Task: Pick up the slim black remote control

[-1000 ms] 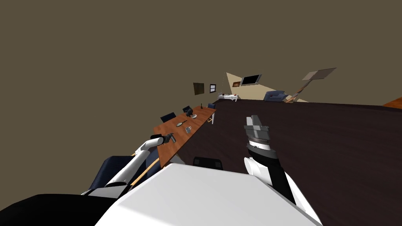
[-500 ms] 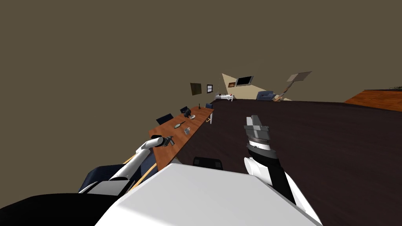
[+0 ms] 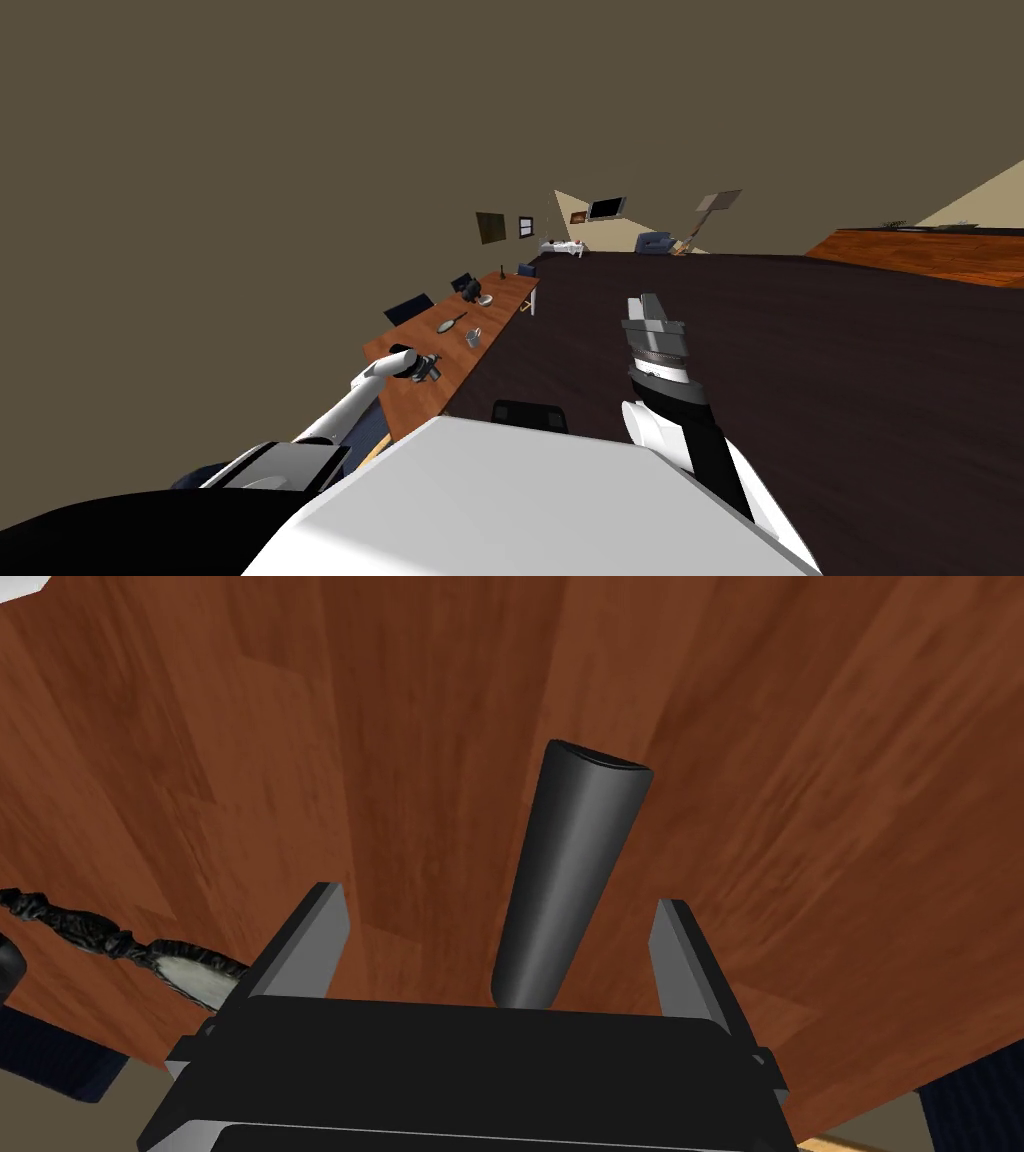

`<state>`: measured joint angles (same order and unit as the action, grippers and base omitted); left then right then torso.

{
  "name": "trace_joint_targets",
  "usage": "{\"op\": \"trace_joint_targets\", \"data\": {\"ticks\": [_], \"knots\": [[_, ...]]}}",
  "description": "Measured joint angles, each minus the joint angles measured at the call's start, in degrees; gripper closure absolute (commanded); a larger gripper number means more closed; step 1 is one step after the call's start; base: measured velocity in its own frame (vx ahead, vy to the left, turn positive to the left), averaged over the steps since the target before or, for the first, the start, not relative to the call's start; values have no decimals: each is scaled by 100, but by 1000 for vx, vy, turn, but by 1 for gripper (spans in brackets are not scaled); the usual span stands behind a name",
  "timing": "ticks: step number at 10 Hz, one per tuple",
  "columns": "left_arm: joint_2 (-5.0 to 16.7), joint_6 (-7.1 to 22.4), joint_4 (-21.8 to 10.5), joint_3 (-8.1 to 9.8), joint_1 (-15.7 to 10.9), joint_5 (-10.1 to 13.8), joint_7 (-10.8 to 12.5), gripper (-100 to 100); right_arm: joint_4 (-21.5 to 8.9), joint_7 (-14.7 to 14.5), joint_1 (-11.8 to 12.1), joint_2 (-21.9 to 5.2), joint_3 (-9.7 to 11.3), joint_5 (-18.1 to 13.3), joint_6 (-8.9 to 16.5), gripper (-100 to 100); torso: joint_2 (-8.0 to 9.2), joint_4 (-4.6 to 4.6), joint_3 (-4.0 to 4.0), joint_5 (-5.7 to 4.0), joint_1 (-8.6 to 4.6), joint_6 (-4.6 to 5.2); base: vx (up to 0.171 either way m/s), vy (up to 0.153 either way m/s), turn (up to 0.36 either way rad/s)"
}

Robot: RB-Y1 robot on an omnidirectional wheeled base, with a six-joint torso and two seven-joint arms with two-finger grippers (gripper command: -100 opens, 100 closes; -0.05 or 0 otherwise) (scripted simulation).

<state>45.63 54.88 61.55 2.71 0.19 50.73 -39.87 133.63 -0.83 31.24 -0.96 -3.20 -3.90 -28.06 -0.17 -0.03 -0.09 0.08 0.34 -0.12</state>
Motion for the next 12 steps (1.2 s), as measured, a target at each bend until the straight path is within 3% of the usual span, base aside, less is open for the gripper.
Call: {"op": "trace_joint_targets", "data": {"ticks": [8,10,11,12], "knots": [[93,762,-992,-560,-370,330,-627,-100,0,0,0,0,0,0,0,0,-4,-1,-2,2,12,-1,16,66,-91],[84,841,-1212,-651,-490,362,-746,-100,0,0,0,0,0,0,0,0,-4,-1,-2,-1,-5,0,13,43,-29],[83,851,-1228,-658,-498,364,-762,0,0,0,0,0,0,0,0,0,0,0,0,-3,-16,-2,2,6,2],[84,850,-1226,-657,-497,364,-761,-100,0,0,0,1,0,0,0,0,2,1,1,-5,-24,-2,-2,31,-44]]}}
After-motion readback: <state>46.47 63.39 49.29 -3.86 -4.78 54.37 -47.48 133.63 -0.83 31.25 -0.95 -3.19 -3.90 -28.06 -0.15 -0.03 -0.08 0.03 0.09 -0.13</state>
